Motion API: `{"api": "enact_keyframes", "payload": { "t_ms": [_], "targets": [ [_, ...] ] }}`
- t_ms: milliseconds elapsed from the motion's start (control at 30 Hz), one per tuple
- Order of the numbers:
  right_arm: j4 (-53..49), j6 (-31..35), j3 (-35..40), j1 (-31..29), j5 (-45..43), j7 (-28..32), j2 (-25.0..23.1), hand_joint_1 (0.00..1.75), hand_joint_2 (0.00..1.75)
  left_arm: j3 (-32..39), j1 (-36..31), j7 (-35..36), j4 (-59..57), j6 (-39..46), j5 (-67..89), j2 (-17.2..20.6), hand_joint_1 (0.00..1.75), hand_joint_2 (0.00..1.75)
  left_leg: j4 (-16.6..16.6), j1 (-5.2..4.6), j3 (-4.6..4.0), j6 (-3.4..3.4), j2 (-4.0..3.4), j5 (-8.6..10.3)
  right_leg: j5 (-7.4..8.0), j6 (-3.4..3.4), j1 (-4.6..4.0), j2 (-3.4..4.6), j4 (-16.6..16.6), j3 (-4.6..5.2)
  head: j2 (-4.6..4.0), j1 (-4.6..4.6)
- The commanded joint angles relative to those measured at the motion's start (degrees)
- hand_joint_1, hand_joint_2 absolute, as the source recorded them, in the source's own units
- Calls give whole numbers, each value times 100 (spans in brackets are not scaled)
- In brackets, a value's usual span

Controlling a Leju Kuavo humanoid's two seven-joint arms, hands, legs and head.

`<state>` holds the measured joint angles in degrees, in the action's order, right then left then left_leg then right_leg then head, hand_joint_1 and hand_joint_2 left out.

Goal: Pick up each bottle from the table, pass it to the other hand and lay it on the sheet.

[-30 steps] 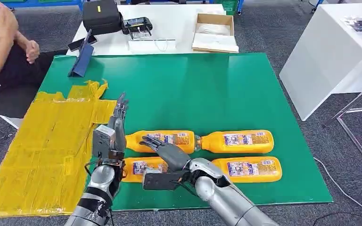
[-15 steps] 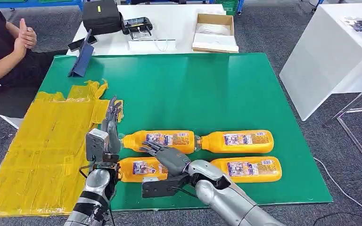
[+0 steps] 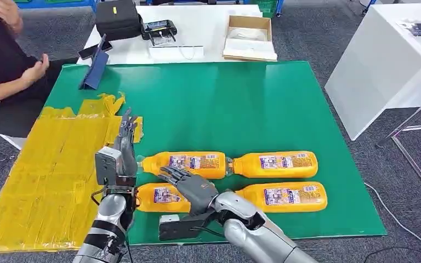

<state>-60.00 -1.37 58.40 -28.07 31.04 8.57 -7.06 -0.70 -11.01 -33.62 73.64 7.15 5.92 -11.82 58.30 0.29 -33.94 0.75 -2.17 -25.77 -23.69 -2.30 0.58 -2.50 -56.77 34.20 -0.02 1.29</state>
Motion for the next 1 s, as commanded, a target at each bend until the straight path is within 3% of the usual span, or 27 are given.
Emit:
{"api": "enact_keyframes", "payload": {
  "t_ms": [33,633,900,933,967,1000],
  "targets": [
    [690,-397,734,-633,-159,-125,-29,0,175,278,-113,1,-103,-113,21,97,0,0,-5,2,21,-2,4,-1,3,7,3,33,4,-15,0,0],
    [1601,-460,1407,-883,453,-907,-145,0,175,465,41,85,116,-213,69,62,0,0,-7,2,30,-4,15,-4,-1,11,4,33,5,-26,0,0],
    [2419,-1184,1973,-689,980,-1166,-298,0,175,464,-5,274,144,-321,125,43,0,0,-17,0,36,-4,21,0,-1,8,5,16,16,-36,0,2],
    [2509,-1254,2051,-605,1030,-1131,-315,7,175,437,-65,298,87,-329,119,27,0,0,-19,2,40,-5,24,2,-1,9,3,10,19,-41,0,-2],
    [2599,-1193,2079,-571,1062,-1100,-350,147,175,419,-116,316,15,-309,108,28,0,0,-21,3,48,-6,31,2,-2,11,3,9,22,-50,0,2],
    [2695,-1203,2057,-488,1059,-1139,-377,175,175,433,-167,323,-35,-271,52,-1,0,0,-20,2,53,-5,30,3,-2,9,3,2,21,-52,0,0]
  ]
}}
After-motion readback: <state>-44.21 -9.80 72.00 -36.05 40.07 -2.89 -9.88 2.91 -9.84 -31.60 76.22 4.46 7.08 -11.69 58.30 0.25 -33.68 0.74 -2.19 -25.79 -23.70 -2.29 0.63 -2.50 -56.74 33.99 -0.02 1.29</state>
